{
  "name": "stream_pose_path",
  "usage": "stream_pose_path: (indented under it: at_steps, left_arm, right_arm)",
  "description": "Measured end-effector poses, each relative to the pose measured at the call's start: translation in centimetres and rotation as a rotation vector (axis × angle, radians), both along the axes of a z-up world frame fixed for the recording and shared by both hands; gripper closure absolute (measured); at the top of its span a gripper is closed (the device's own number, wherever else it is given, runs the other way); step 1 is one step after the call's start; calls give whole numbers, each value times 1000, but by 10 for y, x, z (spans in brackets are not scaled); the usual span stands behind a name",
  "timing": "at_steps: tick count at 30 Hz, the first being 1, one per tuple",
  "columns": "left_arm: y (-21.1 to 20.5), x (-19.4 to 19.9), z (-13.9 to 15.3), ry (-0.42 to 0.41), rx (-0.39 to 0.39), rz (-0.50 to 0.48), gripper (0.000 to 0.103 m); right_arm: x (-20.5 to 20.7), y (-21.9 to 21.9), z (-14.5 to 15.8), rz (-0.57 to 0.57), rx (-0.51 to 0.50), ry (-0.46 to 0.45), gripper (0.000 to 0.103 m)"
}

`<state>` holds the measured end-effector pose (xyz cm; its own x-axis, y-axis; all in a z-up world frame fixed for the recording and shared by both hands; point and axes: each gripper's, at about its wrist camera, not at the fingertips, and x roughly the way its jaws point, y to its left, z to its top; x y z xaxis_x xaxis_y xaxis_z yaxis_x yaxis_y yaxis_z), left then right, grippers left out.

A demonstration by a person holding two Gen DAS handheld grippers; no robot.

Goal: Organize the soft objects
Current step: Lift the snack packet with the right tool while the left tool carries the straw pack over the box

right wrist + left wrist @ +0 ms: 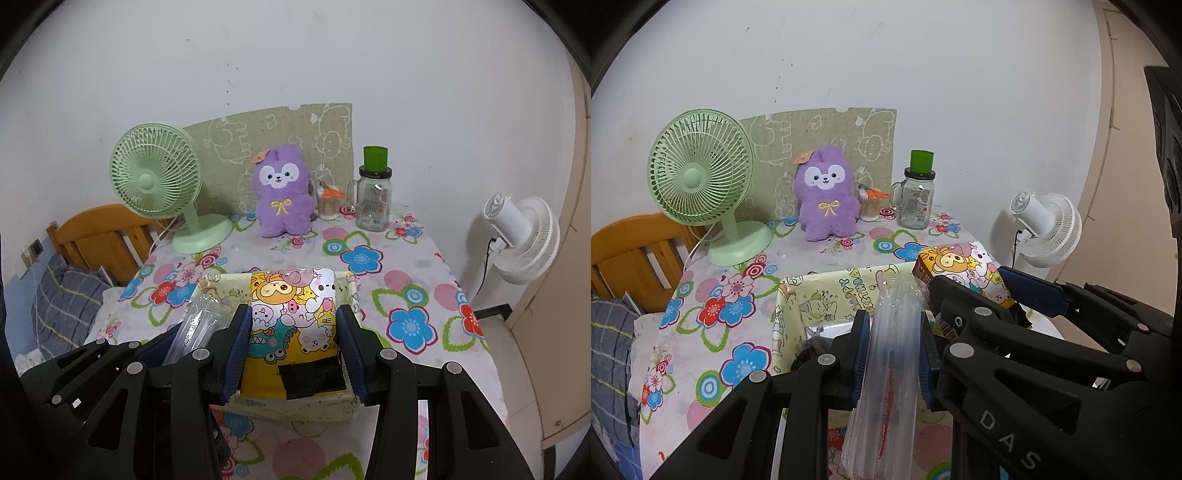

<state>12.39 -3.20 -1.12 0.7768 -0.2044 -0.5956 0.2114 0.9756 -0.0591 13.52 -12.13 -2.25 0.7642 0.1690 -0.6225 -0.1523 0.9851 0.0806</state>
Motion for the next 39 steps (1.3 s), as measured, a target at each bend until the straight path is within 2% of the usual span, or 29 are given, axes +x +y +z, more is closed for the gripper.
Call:
stream_pose_path:
  at_steps: [19, 37, 39]
  left_arm:
    - [1, 44, -13, 25, 4, 47, 76]
    - [-2, 84, -45, 95, 21, 89, 76]
    - [-1, 87, -47, 101, 37, 113, 59]
  right_arm:
    - [48, -4, -16, -2, 24, 31, 52]
    - [84, -12, -41, -7, 38, 75, 52]
    - [86, -12, -44, -3, 40, 82, 52]
